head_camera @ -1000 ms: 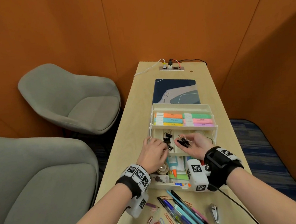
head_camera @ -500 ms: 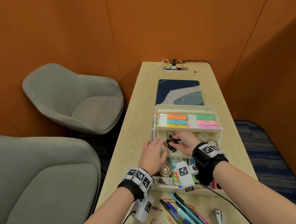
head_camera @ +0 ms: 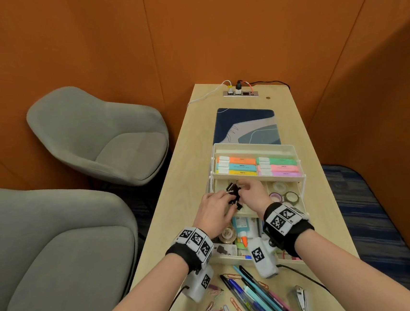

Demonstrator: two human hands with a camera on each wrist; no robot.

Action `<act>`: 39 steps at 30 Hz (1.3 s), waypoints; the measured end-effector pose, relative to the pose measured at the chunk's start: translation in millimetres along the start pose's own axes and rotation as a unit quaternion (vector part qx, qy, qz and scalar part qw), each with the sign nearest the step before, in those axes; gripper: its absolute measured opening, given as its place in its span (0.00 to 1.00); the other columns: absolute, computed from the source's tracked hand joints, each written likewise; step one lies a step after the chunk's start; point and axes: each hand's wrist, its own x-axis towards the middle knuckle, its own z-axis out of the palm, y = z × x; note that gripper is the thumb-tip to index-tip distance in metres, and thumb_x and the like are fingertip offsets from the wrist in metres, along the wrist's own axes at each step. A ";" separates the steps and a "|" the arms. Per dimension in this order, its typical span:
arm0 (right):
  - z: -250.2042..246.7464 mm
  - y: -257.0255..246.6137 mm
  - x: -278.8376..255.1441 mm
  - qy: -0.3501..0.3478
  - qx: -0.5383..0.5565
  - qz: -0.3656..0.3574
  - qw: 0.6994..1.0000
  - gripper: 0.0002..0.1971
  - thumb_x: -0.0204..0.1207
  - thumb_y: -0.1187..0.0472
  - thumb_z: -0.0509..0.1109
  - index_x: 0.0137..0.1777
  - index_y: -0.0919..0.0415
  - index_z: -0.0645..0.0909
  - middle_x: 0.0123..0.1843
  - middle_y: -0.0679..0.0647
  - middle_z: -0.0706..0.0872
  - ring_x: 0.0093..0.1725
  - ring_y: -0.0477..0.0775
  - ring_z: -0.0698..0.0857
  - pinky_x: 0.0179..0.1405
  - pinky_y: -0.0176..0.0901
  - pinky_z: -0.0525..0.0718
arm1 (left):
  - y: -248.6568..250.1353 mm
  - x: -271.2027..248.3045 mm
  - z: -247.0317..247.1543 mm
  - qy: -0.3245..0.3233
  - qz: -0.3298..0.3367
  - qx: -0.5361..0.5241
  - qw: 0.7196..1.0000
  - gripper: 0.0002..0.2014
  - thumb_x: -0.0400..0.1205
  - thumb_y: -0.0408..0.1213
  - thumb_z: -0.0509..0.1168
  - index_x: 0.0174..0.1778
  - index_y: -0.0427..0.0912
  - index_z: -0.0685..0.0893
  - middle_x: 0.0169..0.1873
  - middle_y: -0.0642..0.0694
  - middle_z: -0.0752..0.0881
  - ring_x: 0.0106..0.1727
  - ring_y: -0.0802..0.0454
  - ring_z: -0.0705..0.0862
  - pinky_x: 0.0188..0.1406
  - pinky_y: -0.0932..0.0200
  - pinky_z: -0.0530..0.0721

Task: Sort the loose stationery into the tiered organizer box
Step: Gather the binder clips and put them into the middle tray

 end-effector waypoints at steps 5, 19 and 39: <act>-0.4 -2.5 -12.8 0.007 -0.083 -0.031 0.996 0.19 0.79 0.71 0.59 0.70 0.66 0.77 0.68 0.60 0.82 0.68 0.58 0.79 0.71 0.46 0.74 | -1.8 2.3 2.0 -0.007 -0.011 -0.026 1.000 0.17 0.85 0.37 0.57 0.69 0.45 0.78 0.67 0.49 0.78 0.67 0.52 0.76 0.71 0.56 0.64; -12.1 23.2 -35.9 -0.023 -0.316 -0.142 0.938 0.20 0.82 0.62 0.57 0.73 0.55 0.74 0.66 0.56 0.70 0.71 0.57 0.65 0.72 0.47 0.63 | 1.1 23.3 -2.3 -0.064 -0.034 0.081 0.994 0.21 0.83 0.34 0.55 0.74 0.42 0.72 0.73 0.45 0.72 0.73 0.47 0.68 0.68 0.49 0.69; -12.7 17.7 -32.3 -0.082 -0.435 -0.131 0.887 0.24 0.82 0.59 0.55 0.79 0.55 0.64 0.80 0.48 0.62 0.73 0.59 0.62 0.70 0.57 0.70 | 8.7 20.4 -8.4 -0.083 -0.015 0.201 0.976 0.17 0.83 0.40 0.55 0.66 0.44 0.78 0.64 0.45 0.76 0.67 0.46 0.70 0.64 0.46 0.65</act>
